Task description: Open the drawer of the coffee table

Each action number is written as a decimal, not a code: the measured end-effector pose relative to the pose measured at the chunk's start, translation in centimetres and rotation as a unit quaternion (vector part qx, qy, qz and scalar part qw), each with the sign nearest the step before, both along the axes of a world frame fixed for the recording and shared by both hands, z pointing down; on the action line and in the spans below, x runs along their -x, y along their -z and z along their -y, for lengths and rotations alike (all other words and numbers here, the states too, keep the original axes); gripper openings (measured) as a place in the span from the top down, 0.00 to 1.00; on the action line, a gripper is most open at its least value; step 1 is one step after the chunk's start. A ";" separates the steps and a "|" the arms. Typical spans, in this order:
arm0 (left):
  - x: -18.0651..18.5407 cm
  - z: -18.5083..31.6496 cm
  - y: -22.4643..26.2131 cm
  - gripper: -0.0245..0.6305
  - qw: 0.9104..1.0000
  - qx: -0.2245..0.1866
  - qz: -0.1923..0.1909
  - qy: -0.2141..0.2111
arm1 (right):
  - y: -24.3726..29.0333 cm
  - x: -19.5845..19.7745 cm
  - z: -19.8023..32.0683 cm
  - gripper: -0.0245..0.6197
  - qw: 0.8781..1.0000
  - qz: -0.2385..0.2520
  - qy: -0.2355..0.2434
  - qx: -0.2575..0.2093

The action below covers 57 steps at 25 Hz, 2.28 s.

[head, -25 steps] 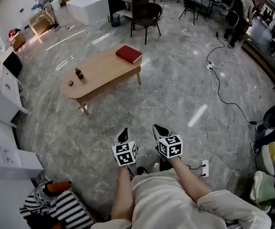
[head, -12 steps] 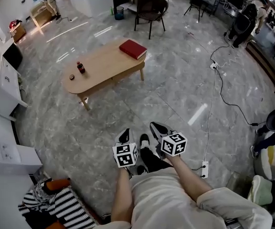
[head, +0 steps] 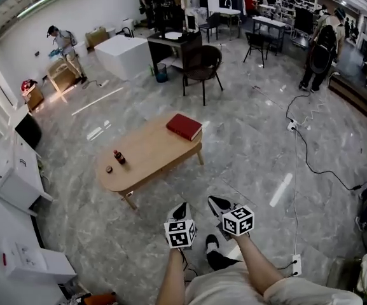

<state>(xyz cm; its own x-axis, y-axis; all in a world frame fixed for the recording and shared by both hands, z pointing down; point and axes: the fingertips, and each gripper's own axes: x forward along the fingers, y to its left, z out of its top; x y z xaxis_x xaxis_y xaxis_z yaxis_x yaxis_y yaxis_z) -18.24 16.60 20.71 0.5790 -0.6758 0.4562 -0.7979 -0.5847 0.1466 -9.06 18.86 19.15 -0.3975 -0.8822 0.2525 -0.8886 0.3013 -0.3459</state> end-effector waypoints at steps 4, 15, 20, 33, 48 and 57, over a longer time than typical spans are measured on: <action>-1.9 6.8 4.4 0.95 0.998 -0.052 0.016 -0.022 | 3.2 -2.8 8.0 0.94 1.000 0.006 -0.017 0.002; -4.0 12.1 7.7 0.95 0.994 -0.014 -0.070 0.082 | 4.1 -4.7 13.9 0.94 0.996 0.038 -0.076 0.006; -5.6 14.2 7.0 0.95 0.997 -0.039 -0.018 0.065 | 4.3 -6.6 15.8 0.94 0.998 0.027 -0.060 0.002; -6.5 19.9 7.6 0.95 0.994 -0.058 0.001 0.089 | 1.5 -10.8 20.5 0.94 0.998 0.043 -0.022 0.030; -2.7 27.0 5.2 0.95 0.982 -0.047 -0.037 0.179 | 0.5 -17.2 25.4 0.94 0.973 0.205 -0.102 0.006; -2.3 37.4 5.5 0.95 0.973 -0.052 -0.054 0.220 | 1.2 -19.9 34.4 0.94 0.964 0.238 -0.121 0.008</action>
<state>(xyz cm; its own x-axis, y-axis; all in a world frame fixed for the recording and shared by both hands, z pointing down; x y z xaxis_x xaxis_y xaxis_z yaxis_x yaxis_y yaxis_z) -15.97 -20.79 15.20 0.2641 -0.9084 0.3241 -0.9574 -0.2061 0.2023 10.82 -15.57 18.00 -0.2546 -0.9612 0.1058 -0.6713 0.0970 -0.7348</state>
